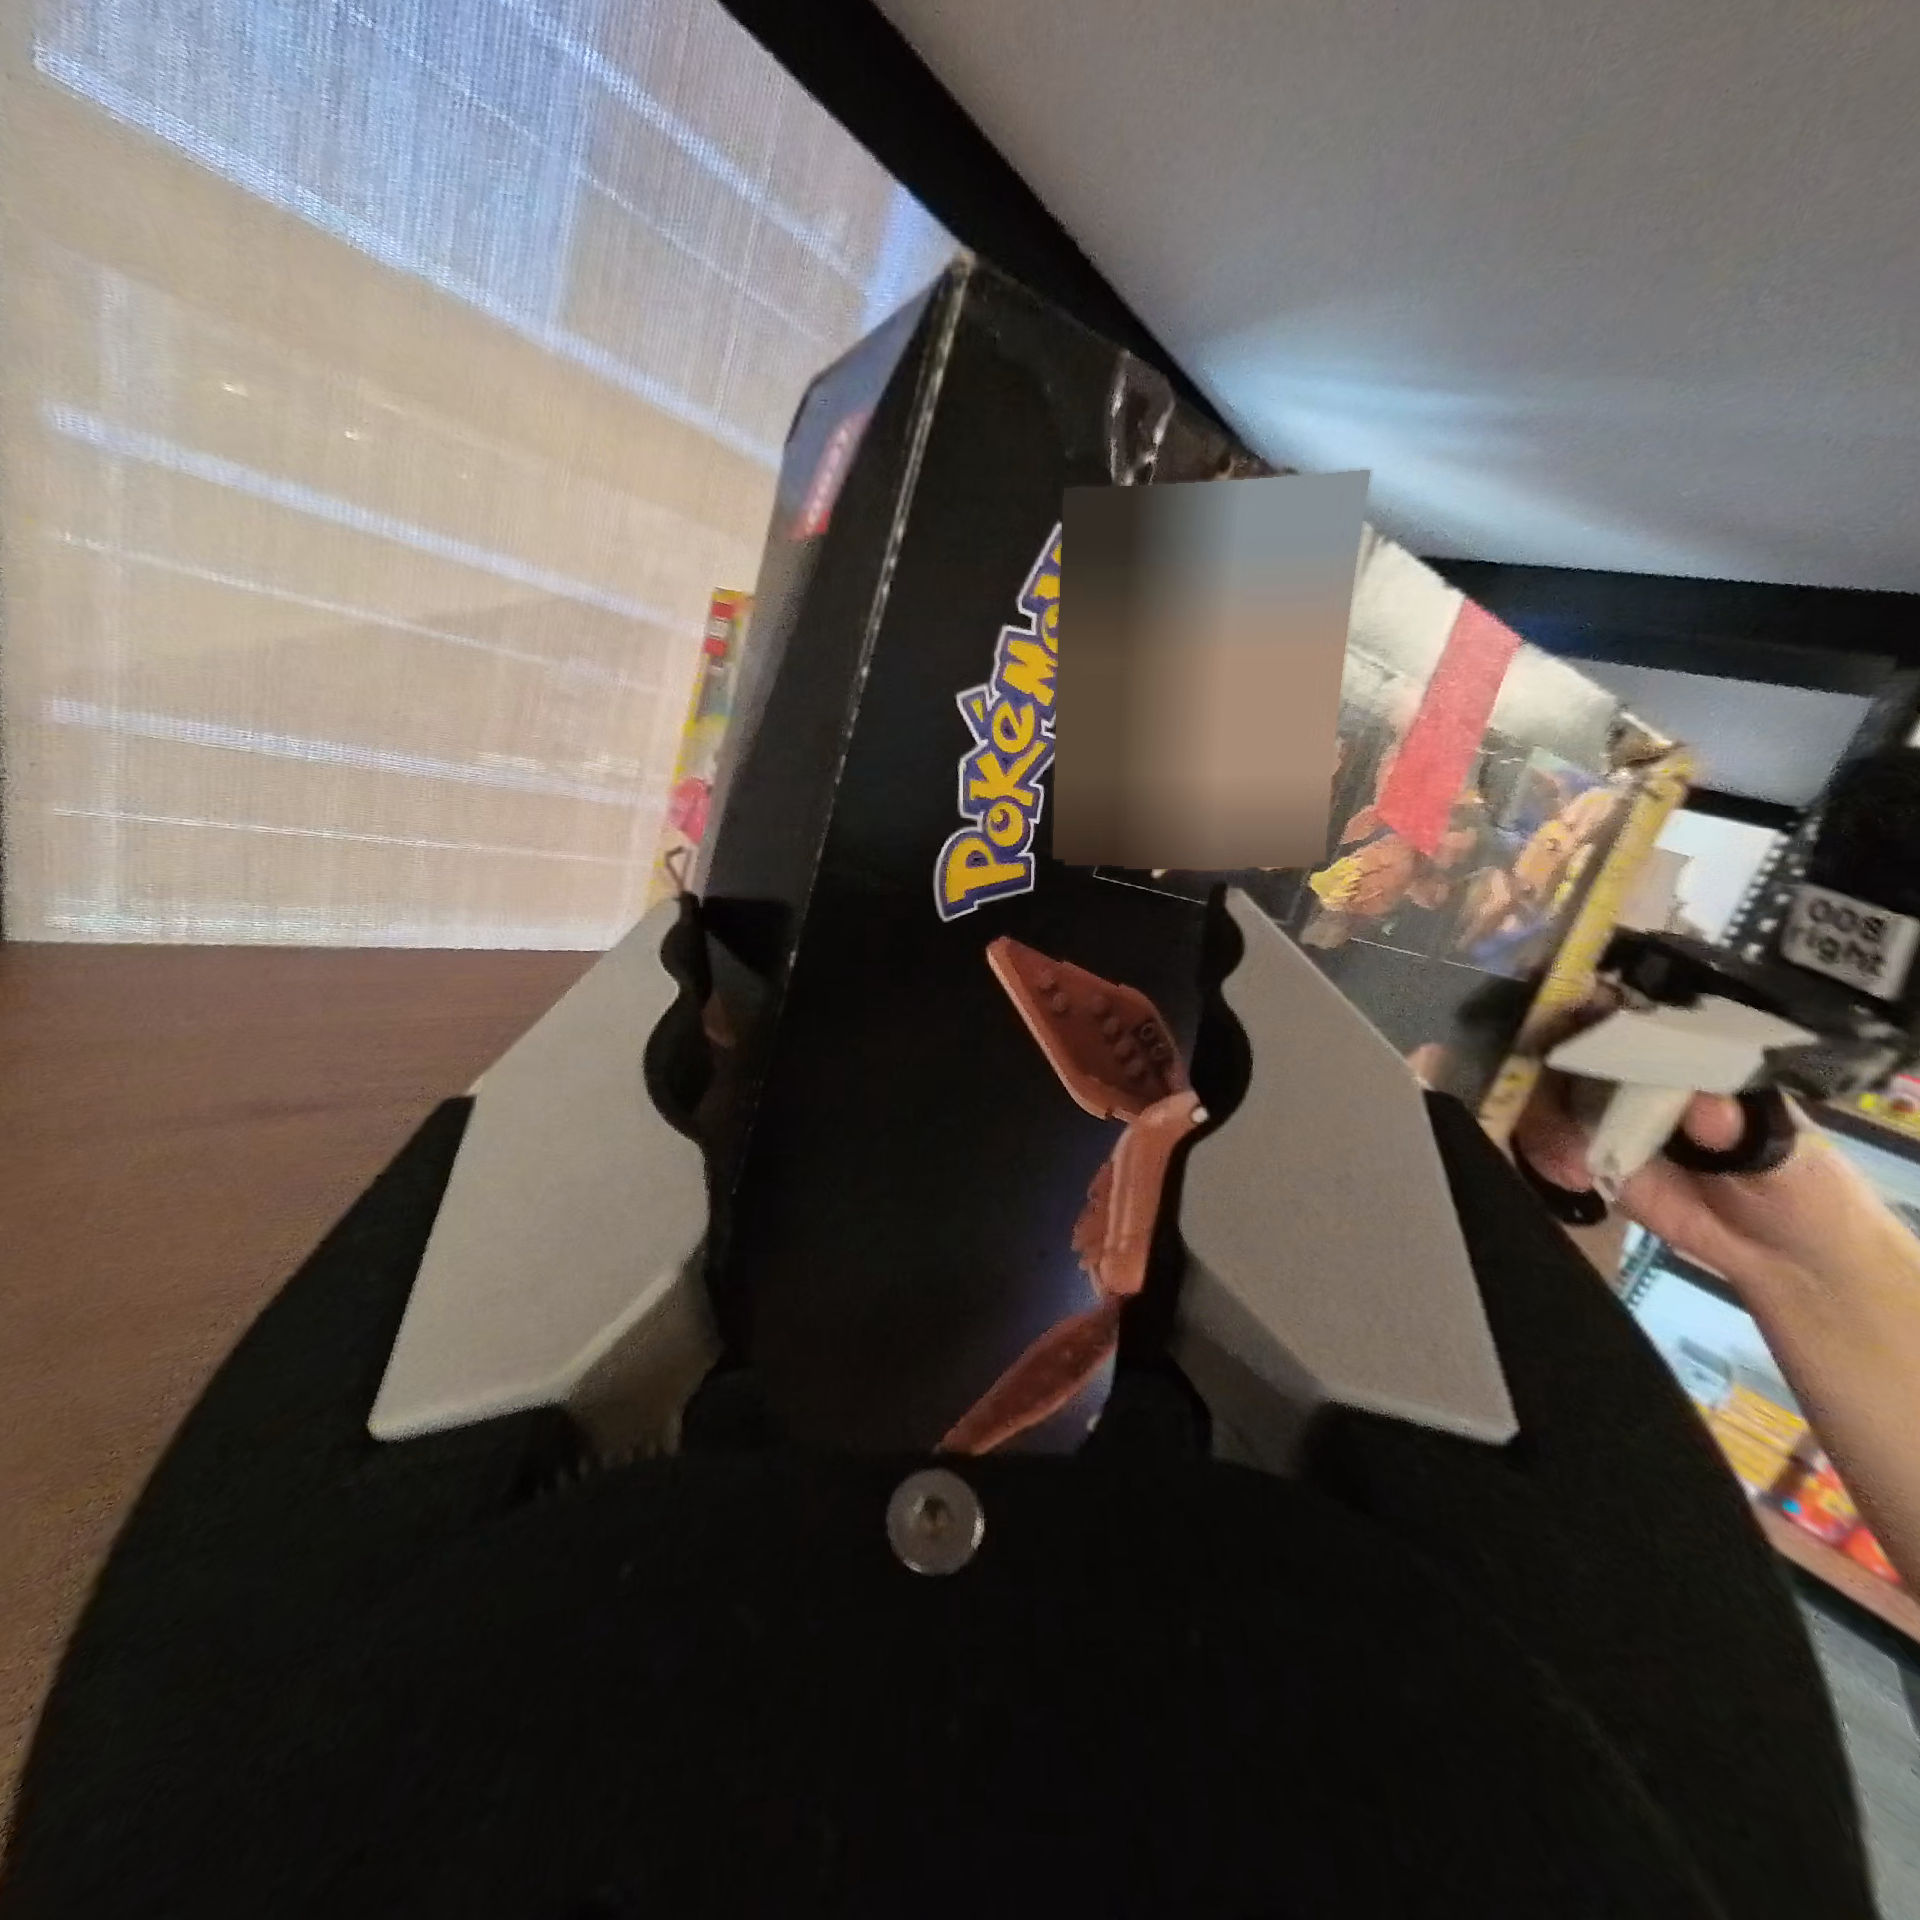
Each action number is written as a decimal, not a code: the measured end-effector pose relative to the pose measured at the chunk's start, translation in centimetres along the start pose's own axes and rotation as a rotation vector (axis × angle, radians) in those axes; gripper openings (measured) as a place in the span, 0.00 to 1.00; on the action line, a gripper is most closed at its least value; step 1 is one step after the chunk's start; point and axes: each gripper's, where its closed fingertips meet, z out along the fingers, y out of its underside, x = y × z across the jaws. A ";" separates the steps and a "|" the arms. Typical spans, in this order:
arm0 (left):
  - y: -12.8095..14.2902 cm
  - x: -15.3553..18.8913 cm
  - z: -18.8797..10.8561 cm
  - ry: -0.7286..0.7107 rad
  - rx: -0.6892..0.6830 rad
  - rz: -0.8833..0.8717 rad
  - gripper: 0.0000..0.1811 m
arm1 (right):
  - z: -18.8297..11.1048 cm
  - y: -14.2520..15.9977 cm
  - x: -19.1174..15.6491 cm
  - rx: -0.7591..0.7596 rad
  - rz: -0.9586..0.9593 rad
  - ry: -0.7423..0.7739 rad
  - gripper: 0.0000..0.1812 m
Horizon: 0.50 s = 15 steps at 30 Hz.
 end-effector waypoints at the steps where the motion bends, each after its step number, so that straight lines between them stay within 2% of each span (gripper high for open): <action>1: 0.1 0.7 -0.4 0.017 -0.001 0.001 0.51 | -0.5 -0.6 0.1 0.008 0.016 0.004 0.62; 4: 1.0 2.7 -1.9 0.060 -0.033 0.106 0.43 | -1.5 -1.2 0.9 0.018 0.014 0.057 0.64; 6: 1.5 3.9 -2.5 0.102 -0.047 0.190 0.44 | -1.5 -0.3 1.4 -0.033 -0.023 0.088 0.66; 9: -0.1 2.3 -2.0 0.022 0.038 0.260 0.64 | -1.4 0.4 2.0 -0.046 -0.041 0.070 0.61; 12: 0.0 2.9 -0.3 0.139 0.018 0.144 0.72 | -1.7 0.6 1.9 -0.028 -0.011 0.006 0.57; 15: 1.2 2.7 1.0 0.221 -0.063 0.130 0.71 | -2.1 0.6 2.0 -0.015 0.012 -0.047 0.53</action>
